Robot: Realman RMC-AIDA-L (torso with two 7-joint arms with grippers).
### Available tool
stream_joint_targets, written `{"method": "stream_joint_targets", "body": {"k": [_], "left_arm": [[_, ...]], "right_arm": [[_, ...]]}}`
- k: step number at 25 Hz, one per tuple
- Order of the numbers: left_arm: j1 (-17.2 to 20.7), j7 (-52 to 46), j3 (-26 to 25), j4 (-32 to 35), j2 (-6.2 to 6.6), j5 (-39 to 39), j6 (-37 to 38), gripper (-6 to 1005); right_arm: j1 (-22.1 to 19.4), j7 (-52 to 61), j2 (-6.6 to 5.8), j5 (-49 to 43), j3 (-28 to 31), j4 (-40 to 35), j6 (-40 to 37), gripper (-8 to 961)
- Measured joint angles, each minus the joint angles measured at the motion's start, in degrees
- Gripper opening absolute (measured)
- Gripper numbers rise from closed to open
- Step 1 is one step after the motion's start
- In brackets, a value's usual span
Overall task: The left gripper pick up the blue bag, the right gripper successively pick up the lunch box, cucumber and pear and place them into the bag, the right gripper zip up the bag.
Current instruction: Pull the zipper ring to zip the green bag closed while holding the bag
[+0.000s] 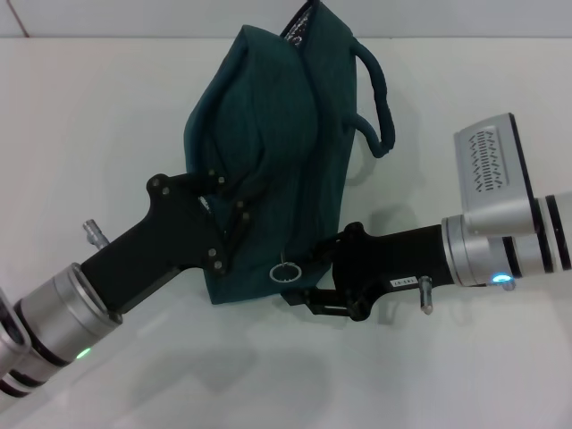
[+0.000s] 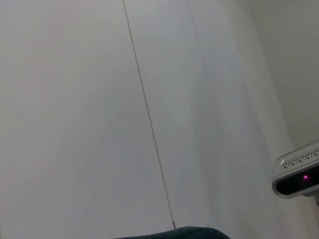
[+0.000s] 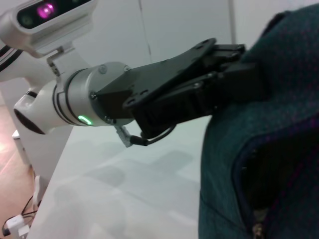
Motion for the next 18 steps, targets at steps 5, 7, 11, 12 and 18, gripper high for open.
{"method": "stream_joint_targets", "body": {"k": [5, 7, 11, 12, 18], "left_arm": [[-0.4, -0.2, 0.0, 0.0, 0.0, 0.0, 0.0, 114], [-0.4, -0.2, 0.0, 0.0, -0.03, 0.0, 0.0, 114], [-0.5, -0.3, 0.0, 0.0, -0.09, 0.0, 0.1, 114], [-0.5, -0.3, 0.0, 0.0, -0.09, 0.0, 0.1, 114], [-0.5, -0.3, 0.0, 0.0, -0.18, -0.3, 0.1, 115]], "right_arm": [[0.3, 0.1, -0.01, 0.5, -0.4, -0.2, 0.4, 330], [0.5, 0.0, -0.01, 1.5, -0.8, -0.3, 0.8, 324], [0.6, 0.0, -0.01, 1.7, -1.0, -0.3, 1.6, 314], [0.6, 0.0, -0.01, 1.7, -1.0, -0.3, 1.8, 311], [0.8, -0.4, -0.01, 1.2, -1.1, -0.3, 1.7, 111]]}}
